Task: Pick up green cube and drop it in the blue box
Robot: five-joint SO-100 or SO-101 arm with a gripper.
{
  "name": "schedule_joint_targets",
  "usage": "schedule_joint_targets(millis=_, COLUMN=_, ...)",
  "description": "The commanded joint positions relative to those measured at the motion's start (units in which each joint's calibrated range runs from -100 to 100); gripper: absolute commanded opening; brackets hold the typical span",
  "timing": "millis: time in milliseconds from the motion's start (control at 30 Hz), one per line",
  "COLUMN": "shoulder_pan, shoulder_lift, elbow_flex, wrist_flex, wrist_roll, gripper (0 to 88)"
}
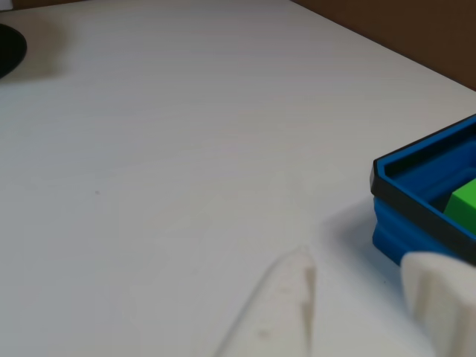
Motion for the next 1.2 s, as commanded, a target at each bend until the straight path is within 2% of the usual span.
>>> schedule_joint_targets(millis=0, shoulder_pan=-0.4, shoulder_lift=-4.1, elbow_flex=1.8, wrist_flex=-0.8, wrist_roll=-0.1, gripper=0.9)
schedule_joint_targets(millis=400, shoulder_pan=-6.6, shoulder_lift=-7.3, elbow_flex=7.7, wrist_flex=-0.7, wrist_roll=-0.1, gripper=0.4)
schedule_joint_targets(millis=833, shoulder_pan=-24.1, shoulder_lift=-7.3, elbow_flex=7.8, wrist_flex=-0.7, wrist_roll=-0.1, gripper=0.5)
schedule_joint_targets(millis=1167, shoulder_pan=-29.0, shoulder_lift=-7.2, elbow_flex=7.7, wrist_flex=-0.7, wrist_roll=-0.1, gripper=0.5)
